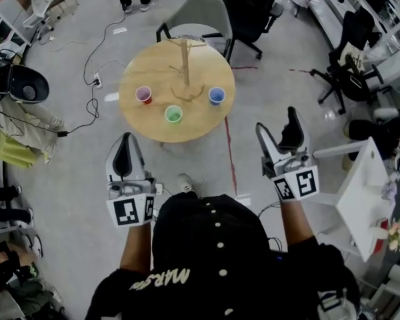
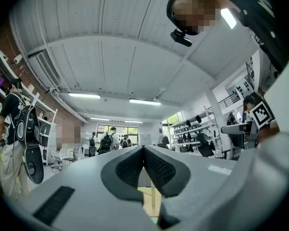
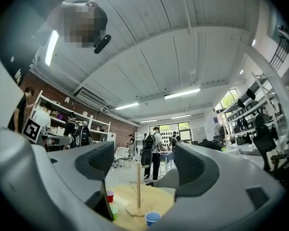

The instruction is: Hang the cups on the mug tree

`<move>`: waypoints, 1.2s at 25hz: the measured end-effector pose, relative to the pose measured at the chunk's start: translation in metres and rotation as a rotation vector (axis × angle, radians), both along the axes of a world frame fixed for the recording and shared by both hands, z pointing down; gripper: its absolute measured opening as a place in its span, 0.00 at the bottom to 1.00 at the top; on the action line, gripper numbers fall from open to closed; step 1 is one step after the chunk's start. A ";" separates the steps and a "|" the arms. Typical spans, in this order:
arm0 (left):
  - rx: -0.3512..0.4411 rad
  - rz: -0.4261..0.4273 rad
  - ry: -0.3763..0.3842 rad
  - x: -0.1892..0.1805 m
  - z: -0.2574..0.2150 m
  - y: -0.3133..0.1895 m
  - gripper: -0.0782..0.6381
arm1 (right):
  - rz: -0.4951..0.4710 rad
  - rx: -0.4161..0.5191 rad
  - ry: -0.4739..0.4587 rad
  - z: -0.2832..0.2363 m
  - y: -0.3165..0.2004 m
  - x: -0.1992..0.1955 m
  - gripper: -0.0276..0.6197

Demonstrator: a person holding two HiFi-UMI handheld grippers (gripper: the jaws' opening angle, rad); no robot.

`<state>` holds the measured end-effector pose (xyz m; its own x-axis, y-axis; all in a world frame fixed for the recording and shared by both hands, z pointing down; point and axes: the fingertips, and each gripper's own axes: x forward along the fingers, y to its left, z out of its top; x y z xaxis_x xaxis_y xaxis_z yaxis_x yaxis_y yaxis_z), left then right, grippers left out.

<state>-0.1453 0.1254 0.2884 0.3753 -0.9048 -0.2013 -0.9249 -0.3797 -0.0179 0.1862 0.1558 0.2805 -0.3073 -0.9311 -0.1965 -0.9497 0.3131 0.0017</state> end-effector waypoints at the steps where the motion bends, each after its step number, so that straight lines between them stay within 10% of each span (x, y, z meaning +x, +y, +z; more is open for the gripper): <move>1: 0.002 0.009 -0.009 -0.004 0.001 -0.010 0.10 | 0.009 0.002 -0.001 0.000 -0.008 -0.003 0.64; 22: -0.028 0.033 -0.003 0.003 -0.001 -0.147 0.10 | -0.016 -0.130 -0.014 0.060 -0.172 -0.013 0.65; 30: -0.093 0.024 -0.005 0.027 0.016 -0.195 0.10 | -0.056 -0.338 0.022 0.161 -0.236 -0.007 0.66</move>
<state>-0.1184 -0.0700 0.3044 0.3980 -0.9102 -0.1146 -0.9155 -0.4021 0.0135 0.1795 -0.0804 0.4417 -0.3605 -0.9240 0.1276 -0.9320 0.3511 -0.0905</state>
